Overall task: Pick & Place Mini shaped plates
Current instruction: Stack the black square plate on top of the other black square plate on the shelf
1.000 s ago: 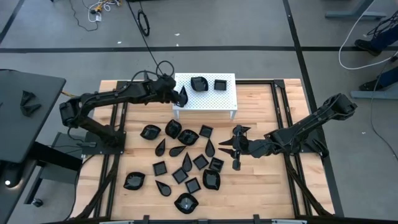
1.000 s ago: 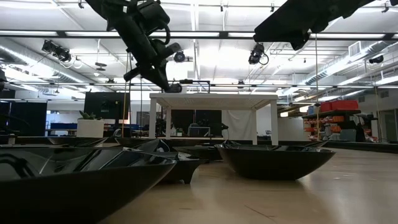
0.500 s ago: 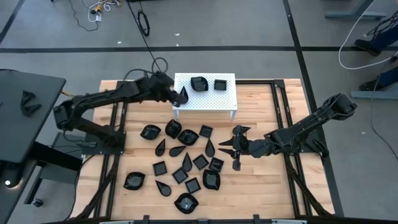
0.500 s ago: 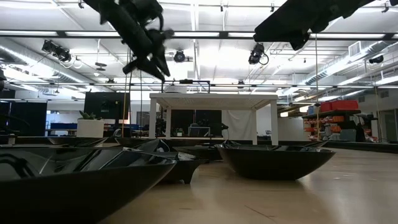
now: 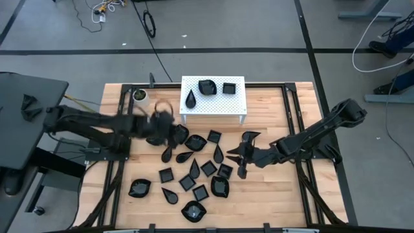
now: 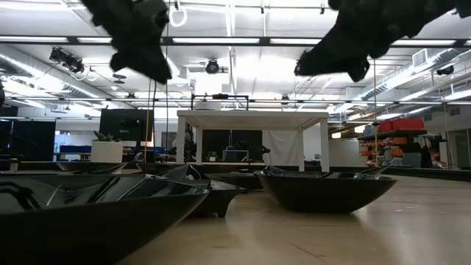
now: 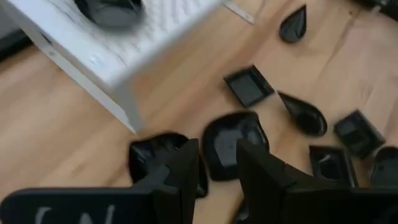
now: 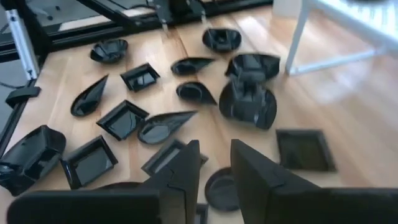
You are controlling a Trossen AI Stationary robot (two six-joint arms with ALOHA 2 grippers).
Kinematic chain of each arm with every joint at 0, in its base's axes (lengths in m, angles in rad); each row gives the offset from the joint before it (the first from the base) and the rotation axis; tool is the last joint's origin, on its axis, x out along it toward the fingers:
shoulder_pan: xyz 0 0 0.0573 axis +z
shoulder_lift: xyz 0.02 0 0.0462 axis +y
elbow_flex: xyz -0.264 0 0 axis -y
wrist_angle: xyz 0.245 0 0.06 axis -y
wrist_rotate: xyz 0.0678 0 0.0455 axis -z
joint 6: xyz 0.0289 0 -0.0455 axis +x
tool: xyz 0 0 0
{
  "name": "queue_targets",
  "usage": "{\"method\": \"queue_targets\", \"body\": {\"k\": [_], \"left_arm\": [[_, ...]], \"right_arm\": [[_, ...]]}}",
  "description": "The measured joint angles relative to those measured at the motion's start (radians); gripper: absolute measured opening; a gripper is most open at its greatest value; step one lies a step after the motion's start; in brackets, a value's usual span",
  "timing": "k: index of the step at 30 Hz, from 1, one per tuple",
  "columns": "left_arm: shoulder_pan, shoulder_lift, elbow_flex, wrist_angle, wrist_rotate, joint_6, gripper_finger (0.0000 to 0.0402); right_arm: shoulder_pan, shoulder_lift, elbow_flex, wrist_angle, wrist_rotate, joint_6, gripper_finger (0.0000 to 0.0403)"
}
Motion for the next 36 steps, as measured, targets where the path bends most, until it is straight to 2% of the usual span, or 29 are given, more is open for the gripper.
{"method": "queue_targets", "body": {"k": [5,10,17,23,28,36], "left_arm": [[-0.186,0.041,-0.167,0.284,-0.112,-0.107,0.0115],[-0.300,0.105,-0.265,0.516,-0.195,-0.169,0.0115],[-0.368,0.207,-0.268,0.565,-0.341,-0.223,0.0115],[-0.366,0.240,-0.269,0.559,-0.337,-0.226,0.0115],[-0.365,0.240,-0.268,0.566,-0.338,-0.218,0.0115],[-0.365,0.240,-0.268,0.568,-0.358,-0.222,0.0115]], "right_arm": [[-0.069,0.079,0.000,-0.005,-0.127,0.178,0.0094],[-0.142,0.188,0.002,0.012,-0.231,0.277,0.0102],[-0.195,0.247,0.004,-0.016,-0.247,0.327,0.0138],[-0.213,0.196,0.004,-0.136,-0.328,0.337,0.0166],[-0.184,0.202,0.004,-0.101,-0.473,0.283,0.0168],[-0.115,0.248,0.005,-0.051,-0.418,0.162,0.0155]]}}
